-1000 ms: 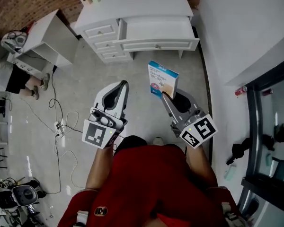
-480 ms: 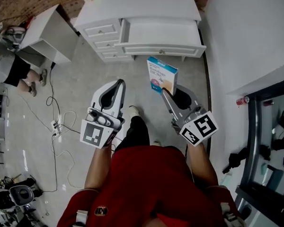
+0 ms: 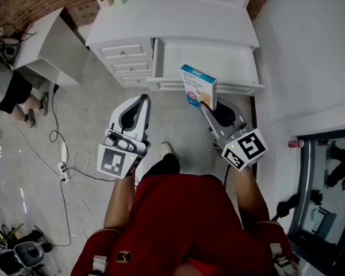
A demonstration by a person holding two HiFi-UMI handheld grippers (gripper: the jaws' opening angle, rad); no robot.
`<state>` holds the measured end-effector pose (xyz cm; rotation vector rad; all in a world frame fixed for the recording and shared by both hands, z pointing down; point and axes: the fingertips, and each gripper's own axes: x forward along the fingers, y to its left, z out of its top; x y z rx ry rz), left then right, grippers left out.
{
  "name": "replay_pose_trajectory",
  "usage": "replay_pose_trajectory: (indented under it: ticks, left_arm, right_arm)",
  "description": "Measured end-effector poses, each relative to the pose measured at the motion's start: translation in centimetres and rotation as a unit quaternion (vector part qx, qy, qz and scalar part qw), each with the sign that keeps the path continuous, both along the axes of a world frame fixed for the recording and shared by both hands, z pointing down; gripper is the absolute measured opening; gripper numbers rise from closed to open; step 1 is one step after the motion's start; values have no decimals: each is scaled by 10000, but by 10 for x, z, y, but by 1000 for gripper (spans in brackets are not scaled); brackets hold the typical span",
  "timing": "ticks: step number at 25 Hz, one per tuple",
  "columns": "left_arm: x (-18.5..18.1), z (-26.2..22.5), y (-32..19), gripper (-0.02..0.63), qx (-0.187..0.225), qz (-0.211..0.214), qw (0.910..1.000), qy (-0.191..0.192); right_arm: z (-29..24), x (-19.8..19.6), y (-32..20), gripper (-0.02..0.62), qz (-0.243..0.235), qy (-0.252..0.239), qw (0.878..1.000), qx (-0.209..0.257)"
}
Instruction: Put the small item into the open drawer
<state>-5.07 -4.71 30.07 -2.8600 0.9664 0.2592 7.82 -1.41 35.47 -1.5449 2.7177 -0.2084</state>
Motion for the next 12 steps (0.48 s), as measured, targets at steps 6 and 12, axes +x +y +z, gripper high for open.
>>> replay_pose_trajectory:
  ticks: [6,12]
  left_arm:
    - [-10,7,-82,-2,-12,188,9998,-111]
    - [-8,19,-132,-2,-146,194,9997,-102]
  right_arm:
    - [24,-12,-93,80,-14,549,9978,-366]
    - [72,-7,-164,80,-93,1200,9876,-1010]
